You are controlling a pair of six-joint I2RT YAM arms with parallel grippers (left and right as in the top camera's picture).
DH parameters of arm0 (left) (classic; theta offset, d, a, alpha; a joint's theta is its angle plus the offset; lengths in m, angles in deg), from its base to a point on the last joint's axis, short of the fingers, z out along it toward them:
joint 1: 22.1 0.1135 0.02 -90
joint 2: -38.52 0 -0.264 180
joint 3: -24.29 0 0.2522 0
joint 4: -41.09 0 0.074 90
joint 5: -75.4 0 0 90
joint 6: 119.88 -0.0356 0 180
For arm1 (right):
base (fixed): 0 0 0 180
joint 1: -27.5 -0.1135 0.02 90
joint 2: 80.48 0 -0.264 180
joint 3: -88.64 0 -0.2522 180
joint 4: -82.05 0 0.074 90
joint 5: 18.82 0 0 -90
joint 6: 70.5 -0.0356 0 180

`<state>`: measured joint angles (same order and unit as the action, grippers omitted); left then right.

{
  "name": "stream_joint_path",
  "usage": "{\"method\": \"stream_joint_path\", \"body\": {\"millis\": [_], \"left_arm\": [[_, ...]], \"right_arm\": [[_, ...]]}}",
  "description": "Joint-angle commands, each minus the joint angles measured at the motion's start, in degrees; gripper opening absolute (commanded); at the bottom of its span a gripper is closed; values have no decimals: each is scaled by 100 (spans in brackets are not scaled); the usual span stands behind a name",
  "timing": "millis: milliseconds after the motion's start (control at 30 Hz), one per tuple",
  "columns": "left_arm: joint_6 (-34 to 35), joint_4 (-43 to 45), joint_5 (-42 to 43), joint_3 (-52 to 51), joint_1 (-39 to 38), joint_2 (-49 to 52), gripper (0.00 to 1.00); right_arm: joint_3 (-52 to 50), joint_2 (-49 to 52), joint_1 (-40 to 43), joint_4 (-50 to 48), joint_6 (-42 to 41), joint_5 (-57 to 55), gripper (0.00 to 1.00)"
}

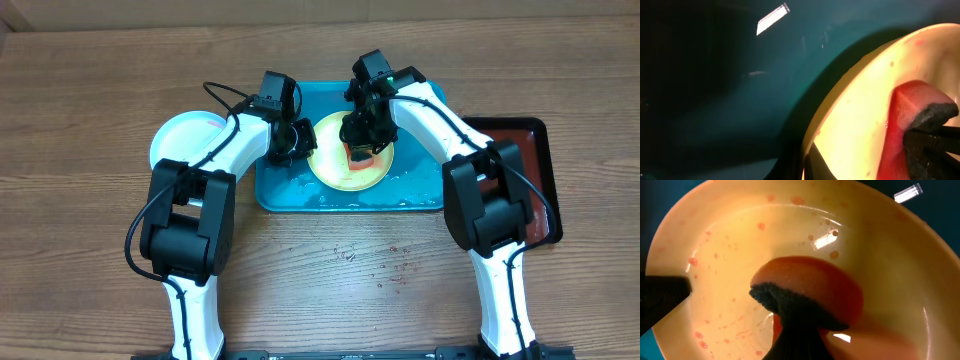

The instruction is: Clean dirty plates on tray and stack at the side

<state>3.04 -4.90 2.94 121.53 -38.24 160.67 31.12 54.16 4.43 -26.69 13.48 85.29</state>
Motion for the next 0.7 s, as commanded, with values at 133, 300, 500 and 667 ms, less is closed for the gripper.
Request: {"method": "stream_joint_path", "body": {"millis": [133,300,500,667], "left_arm": [[138,-11,199,-9,-136,284,4],[140,-17,201,-9,-136,284,4],[142,-48,201,-9,-136,284,4],[184,-46,201,-9,-136,284,4]], "right_arm": [[-22,284,-326,-57,0,494,4],[-22,284,-623,-212,-221,433,4],[9,284,-201,-734,-625,-160,4],[223,284,223,-835,-426,-1864,4]]}}
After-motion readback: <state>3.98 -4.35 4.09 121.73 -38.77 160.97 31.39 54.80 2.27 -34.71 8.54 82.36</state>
